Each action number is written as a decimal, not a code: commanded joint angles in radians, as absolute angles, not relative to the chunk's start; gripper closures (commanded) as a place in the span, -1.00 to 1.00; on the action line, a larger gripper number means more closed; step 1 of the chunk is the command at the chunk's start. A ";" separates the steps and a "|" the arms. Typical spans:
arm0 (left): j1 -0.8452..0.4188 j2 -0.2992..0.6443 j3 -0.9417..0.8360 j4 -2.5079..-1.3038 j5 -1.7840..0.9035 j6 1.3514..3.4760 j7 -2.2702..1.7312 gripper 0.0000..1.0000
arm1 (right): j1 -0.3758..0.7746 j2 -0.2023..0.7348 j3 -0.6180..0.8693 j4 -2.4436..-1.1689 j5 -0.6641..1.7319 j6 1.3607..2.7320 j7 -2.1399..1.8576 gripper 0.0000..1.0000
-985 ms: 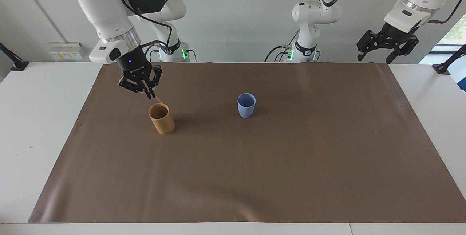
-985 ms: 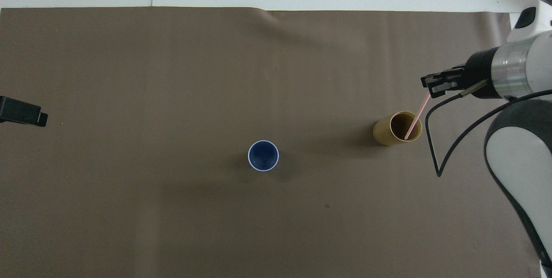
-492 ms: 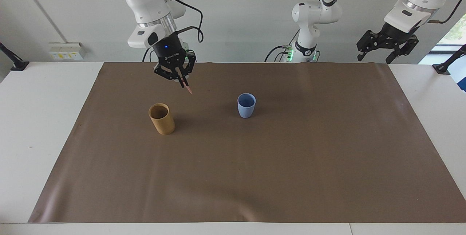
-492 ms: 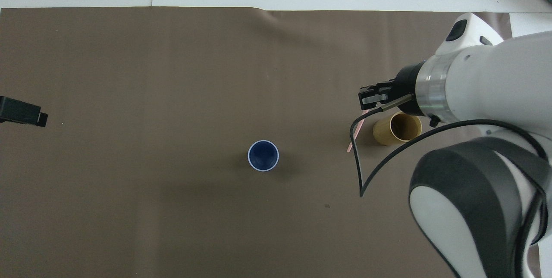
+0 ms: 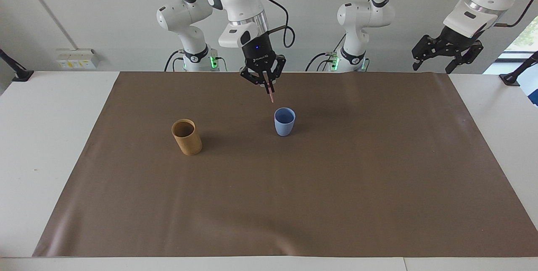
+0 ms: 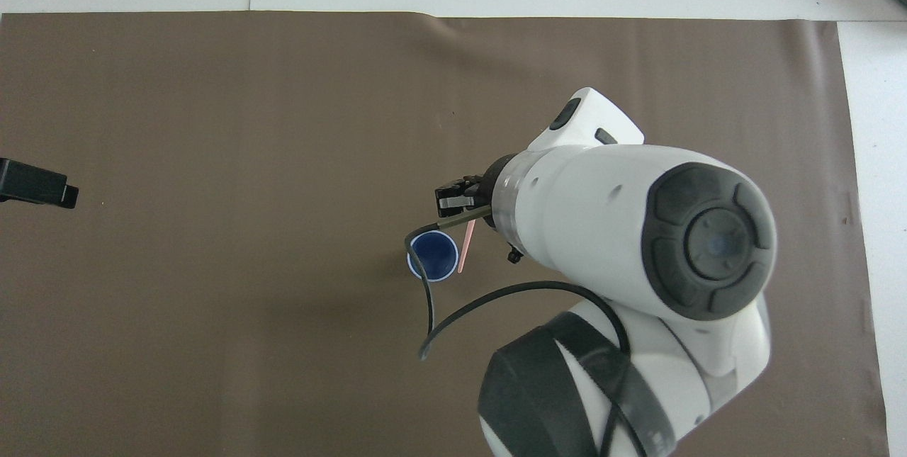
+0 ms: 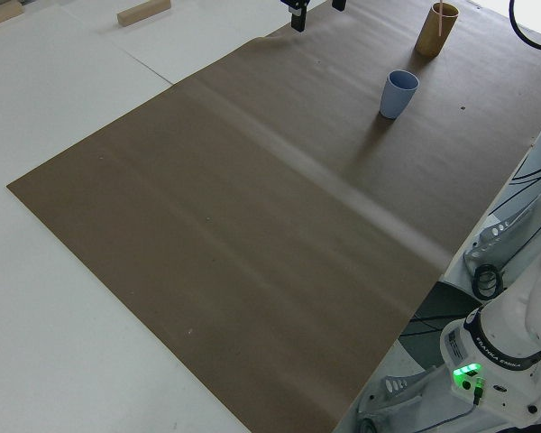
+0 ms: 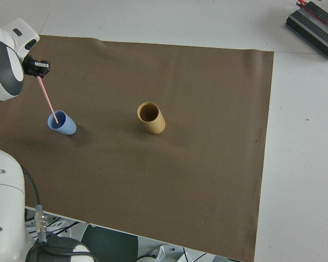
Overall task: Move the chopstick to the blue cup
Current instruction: 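Lift the pink stick and carry it over the blue cup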
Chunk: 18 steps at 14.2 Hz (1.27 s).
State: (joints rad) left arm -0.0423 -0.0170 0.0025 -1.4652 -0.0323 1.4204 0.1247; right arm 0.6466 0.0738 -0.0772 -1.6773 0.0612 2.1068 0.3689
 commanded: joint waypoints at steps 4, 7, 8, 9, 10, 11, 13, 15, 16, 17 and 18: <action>-0.029 -0.040 -0.006 -1.489 -0.018 1.416 0.127 -1.00 | 0.672 0.146 -0.077 -1.672 0.017 2.220 0.400 1.00; -0.029 -0.041 -0.006 -1.489 -0.018 1.416 0.127 -1.00 | 0.673 0.147 -0.071 -1.695 0.023 2.218 0.400 1.00; -0.029 -0.040 -0.006 -1.489 -0.018 1.416 0.127 -1.00 | 0.675 0.149 -0.071 -1.703 0.023 2.220 0.402 1.00; -0.029 -0.040 -0.006 -1.489 -0.018 1.416 0.127 -1.00 | 0.675 0.156 -0.071 -1.703 0.023 2.220 0.402 1.00; -0.029 -0.040 -0.006 -1.489 -0.018 1.416 0.129 -1.00 | 0.681 0.166 -0.066 -1.706 0.025 2.220 0.406 1.00; -0.029 -0.040 -0.006 -1.489 -0.018 1.416 0.127 -1.00 | 0.698 0.182 -0.067 -1.706 0.025 2.221 0.425 0.88; -0.029 -0.040 -0.006 -1.489 -0.018 1.416 0.127 -1.00 | 0.695 0.190 -0.066 -1.706 0.029 2.220 0.433 -0.22; -0.029 -0.040 -0.006 -1.489 -0.018 1.416 0.127 -1.00 | 0.695 0.190 -0.067 -1.707 0.029 2.217 0.439 -1.00; -0.029 -0.041 -0.006 -1.489 -0.018 1.416 0.127 -1.00 | 0.689 0.190 -0.069 -1.706 0.017 2.217 0.439 -1.00; -0.029 -0.041 -0.006 -1.489 -0.018 1.416 0.127 -1.00 | 0.687 0.190 -0.074 -1.704 0.012 2.214 0.439 -1.00; -0.029 -0.041 -0.006 -1.488 -0.018 1.416 0.127 -1.00 | 0.683 0.189 -0.078 -1.703 -0.001 2.209 0.439 -1.00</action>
